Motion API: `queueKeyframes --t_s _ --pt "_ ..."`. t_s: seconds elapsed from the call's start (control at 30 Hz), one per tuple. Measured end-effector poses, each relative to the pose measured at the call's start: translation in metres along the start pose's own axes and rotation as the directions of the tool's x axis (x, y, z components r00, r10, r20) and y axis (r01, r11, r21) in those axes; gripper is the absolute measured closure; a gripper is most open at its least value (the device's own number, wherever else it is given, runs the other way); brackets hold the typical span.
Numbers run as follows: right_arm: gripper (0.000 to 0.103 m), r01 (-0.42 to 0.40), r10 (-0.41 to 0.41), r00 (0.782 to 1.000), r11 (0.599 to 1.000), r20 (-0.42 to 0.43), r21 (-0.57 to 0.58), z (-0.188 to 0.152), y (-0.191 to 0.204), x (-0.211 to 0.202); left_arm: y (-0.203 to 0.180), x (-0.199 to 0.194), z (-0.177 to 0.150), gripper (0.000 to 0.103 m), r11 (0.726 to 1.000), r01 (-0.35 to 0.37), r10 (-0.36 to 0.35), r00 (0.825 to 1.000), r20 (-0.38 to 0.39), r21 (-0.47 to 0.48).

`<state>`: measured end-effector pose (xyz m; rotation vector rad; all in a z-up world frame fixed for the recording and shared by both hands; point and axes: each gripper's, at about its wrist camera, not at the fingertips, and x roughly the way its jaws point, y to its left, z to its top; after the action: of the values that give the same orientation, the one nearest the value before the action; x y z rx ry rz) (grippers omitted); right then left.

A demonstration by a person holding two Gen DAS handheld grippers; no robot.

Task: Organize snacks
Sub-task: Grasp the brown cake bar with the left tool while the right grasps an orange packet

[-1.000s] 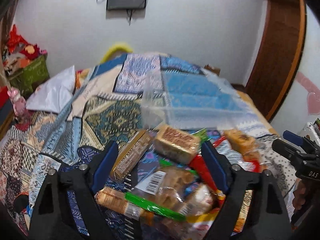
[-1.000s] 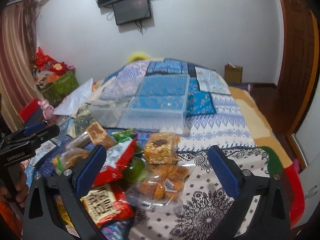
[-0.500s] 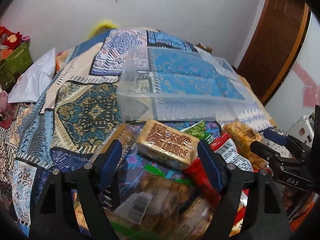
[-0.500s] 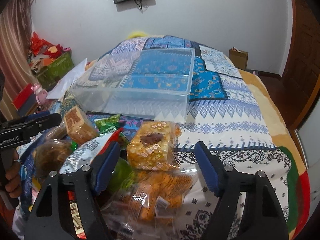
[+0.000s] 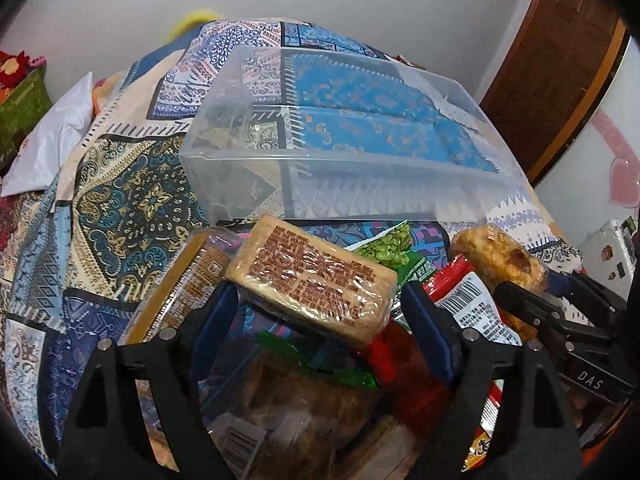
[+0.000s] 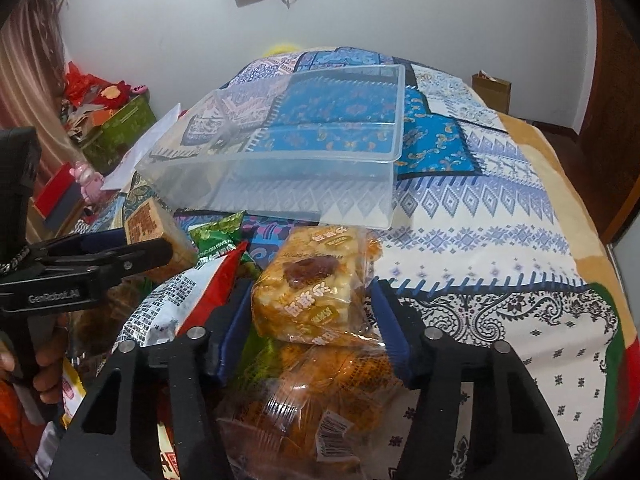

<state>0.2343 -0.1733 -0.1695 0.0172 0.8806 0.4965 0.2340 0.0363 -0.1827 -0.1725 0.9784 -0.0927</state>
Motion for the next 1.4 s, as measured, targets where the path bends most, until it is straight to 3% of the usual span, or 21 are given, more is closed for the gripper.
queueKeyframes --t_s 0.17,0.2,0.3,0.5,0.7,0.87,1.0,1.2,1.4 --pt "0.055 0.028 -0.028 0.999 1.000 0.022 -0.013 0.001 0.005 -0.004 0.006 -0.003 -0.002 0.031 0.999 0.038 -0.037 0.999 0.019 -0.026" --pt "0.056 0.034 -0.033 0.999 0.999 0.026 -0.018 0.001 0.005 -0.006 0.006 -0.004 -0.002 0.040 0.998 0.050 -0.049 0.999 0.020 -0.024" --pt "0.058 0.045 -0.044 0.998 0.999 0.039 -0.029 0.003 0.008 -0.010 0.001 -0.011 -0.005 0.051 0.999 0.047 -0.047 0.999 0.021 -0.001" --pt "0.060 0.053 -0.052 0.997 0.998 0.050 -0.034 0.004 0.011 -0.017 0.004 -0.016 -0.006 0.052 0.998 0.047 -0.047 0.999 0.006 -0.036" --pt "0.060 0.059 -0.057 0.997 0.998 0.061 -0.028 0.004 0.011 -0.024 0.006 -0.012 0.005 0.028 0.995 0.020 -0.022 1.000 -0.017 -0.096" --pt "0.060 0.063 -0.061 0.996 0.997 0.066 -0.033 0.004 0.011 -0.026 0.014 0.003 0.014 0.028 0.980 0.014 -0.028 0.997 -0.069 -0.196" --pt "0.060 0.066 -0.063 0.995 0.997 0.071 -0.034 0.003 0.012 -0.030 0.020 0.007 0.010 0.043 0.969 0.054 -0.073 0.995 -0.073 -0.241" --pt "0.060 0.065 -0.061 0.995 0.997 0.085 -0.039 0.005 0.014 -0.040 0.009 -0.010 -0.001 0.058 0.984 0.039 -0.050 0.997 -0.054 -0.176" --pt "0.060 0.061 -0.056 0.991 0.997 0.121 -0.039 0.011 0.020 -0.054 0.005 -0.028 -0.009 0.061 0.991 0.024 -0.030 0.999 -0.045 -0.135"
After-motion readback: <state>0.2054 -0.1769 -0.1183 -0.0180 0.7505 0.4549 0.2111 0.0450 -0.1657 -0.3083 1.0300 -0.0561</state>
